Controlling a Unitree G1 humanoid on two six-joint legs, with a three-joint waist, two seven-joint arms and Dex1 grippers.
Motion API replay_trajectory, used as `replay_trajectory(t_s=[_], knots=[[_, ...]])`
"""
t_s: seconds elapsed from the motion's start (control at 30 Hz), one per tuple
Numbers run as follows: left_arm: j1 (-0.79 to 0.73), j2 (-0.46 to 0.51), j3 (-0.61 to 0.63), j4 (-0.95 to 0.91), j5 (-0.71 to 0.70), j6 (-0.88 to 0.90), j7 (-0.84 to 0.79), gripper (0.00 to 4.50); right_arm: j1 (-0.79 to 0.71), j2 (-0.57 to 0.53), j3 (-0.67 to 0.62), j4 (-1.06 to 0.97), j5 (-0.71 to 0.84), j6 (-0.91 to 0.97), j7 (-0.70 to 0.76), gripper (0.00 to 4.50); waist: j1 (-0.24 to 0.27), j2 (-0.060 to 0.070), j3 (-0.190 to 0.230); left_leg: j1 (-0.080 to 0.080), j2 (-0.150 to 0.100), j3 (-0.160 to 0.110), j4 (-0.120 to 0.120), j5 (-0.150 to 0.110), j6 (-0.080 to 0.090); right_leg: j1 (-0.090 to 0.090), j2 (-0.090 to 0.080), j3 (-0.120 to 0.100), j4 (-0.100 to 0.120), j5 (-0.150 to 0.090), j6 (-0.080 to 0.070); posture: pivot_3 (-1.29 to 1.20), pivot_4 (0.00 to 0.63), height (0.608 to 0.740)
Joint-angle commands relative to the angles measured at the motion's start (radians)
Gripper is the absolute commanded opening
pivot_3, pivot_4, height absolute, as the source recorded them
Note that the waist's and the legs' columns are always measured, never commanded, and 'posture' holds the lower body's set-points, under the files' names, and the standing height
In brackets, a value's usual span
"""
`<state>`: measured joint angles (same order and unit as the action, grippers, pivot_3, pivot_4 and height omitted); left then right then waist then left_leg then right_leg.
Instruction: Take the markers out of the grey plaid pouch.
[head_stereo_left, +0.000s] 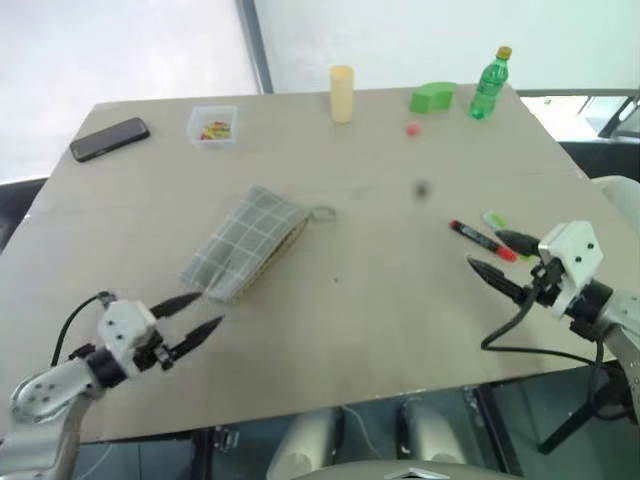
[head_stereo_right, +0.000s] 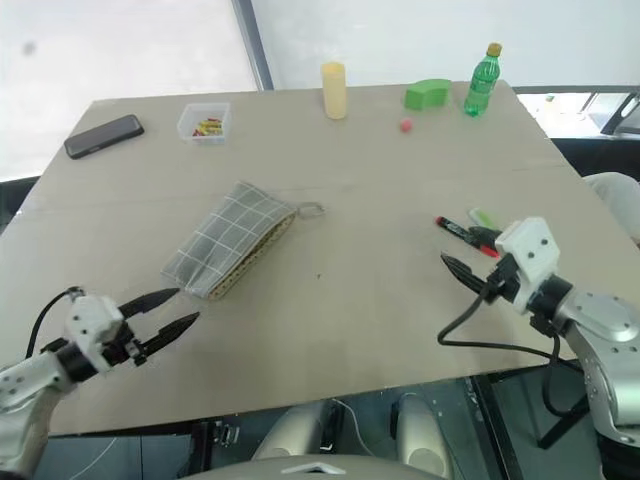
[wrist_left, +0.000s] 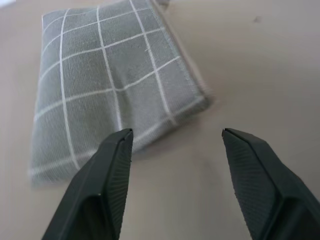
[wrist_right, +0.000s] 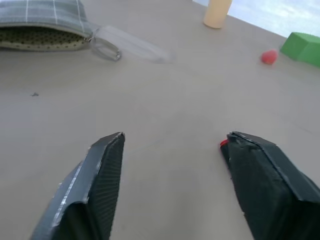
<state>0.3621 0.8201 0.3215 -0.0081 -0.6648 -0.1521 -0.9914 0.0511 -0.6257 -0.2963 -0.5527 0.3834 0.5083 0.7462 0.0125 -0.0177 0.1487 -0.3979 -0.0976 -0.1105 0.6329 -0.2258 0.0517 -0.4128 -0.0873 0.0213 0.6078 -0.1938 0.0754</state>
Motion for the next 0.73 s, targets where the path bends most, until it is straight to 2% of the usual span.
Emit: replay_trajectory(t_s=[0.03, 0.17, 0.33, 0.4, 0.43, 0.47, 0.5, 0.73], knots=[[0.045, 0.009, 0.07, -0.258, -0.189, 0.211, 0.038, 3.08, 0.03, -0.017, -0.097, 0.026, 0.029, -0.068, 0.02, 4.47, 0.005, 0.0, 0.0, 0.0, 0.0, 0.0, 0.001, 0.0, 0.0, 0.001, 0.0, 0.0, 0.0, -0.002, -0.003, 0.0, 0.15, 0.74], [0.098, -0.009, 0.108, -0.38, -0.179, 0.333, 0.132, 3.08, 0.172, -0.047, -0.193, 0.051, 0.012, -0.144, 0.071, 4.47, 0.01, 0.0, 0.0, 0.001, 0.0, 0.0, 0.001, 0.0, 0.0, 0.003, 0.0, -0.001, 0.0, -0.002, -0.003, 0.0, 0.15, 0.74], [0.139, -0.05, 0.155, -0.413, -0.114, 0.359, 0.168, 3.08, 0.284, -0.071, -0.318, 0.062, 0.073, -0.146, 0.126, 4.47, -0.001, 0.0, 0.0, 0.002, 0.002, 0.001, 0.001, 0.0, 0.0, 0.002, 0.0, 0.001, 0.0, -0.002, -0.003, 0.0, 0.15, 0.74], [0.162, -0.043, 0.206, -0.412, -0.164, 0.394, 0.119, 3.62, 0.307, -0.088, -0.36, 0.073, 0.079, -0.146, 0.139, 4.5, -0.001, 0.0, 0.0, 0.003, 0.003, 0.004, 0.001, 0.0, 0.0, 0.002, 0.0, 0.002, -0.001, -0.005, 0.0, 0.0, 0.15, 0.74], [0.168, -0.044, 0.225, -0.408, -0.155, 0.395, 0.113, 3.99, 0.316, -0.1, -0.375, 0.078, 0.085, -0.143, 0.15, 4.5, -0.001, 0.0, 0.0, 0.003, 0.004, 0.005, 0.001, 0.0, 0.0, 0.003, 0.0, 0.002, -0.001, -0.005, 0.001, 0.0, 0.15, 0.74], [0.17, -0.046, 0.234, -0.408, -0.144, 0.397, 0.114, 4.11, 0.32, -0.11, -0.383, 0.085, 0.089, -0.142, 0.16, 4.5, 0.0, -0.001, 0.0, 0.003, 0.005, 0.006, 0.001, 0.0, 0.0, 0.003, 0.0, 0.001, -0.001, -0.005, 0.001, 0.0, 0.15, 0.74], [0.171, -0.055, 0.237, -0.41, -0.127, 0.392, 0.121, 4.42, 0.319, -0.119, -0.389, 0.1, 0.095, -0.145, 0.173, 4.5, 0.001, -0.001, -0.001, 0.003, 0.005, 0.006, 0.001, 0.0, 0.0, 0.003, -0.001, 0.0, -0.001, -0.005, 0.001, 0.0, 0.15, 0.74], [0.18, -0.089, 0.236, -0.419, -0.106, 0.418, 0.102, 4.42, 0.298, -0.161, -0.407, 0.178, 0.093, -0.165, 0.193, 4.5, 0.003, -0.001, -0.001, 0.002, 0.006, 0.007, 0.001, 0.0, 0.0, 0.002, -0.004, 0.001, -0.002, -0.005, 0.001, 0.0, 0.15, 0.74]])
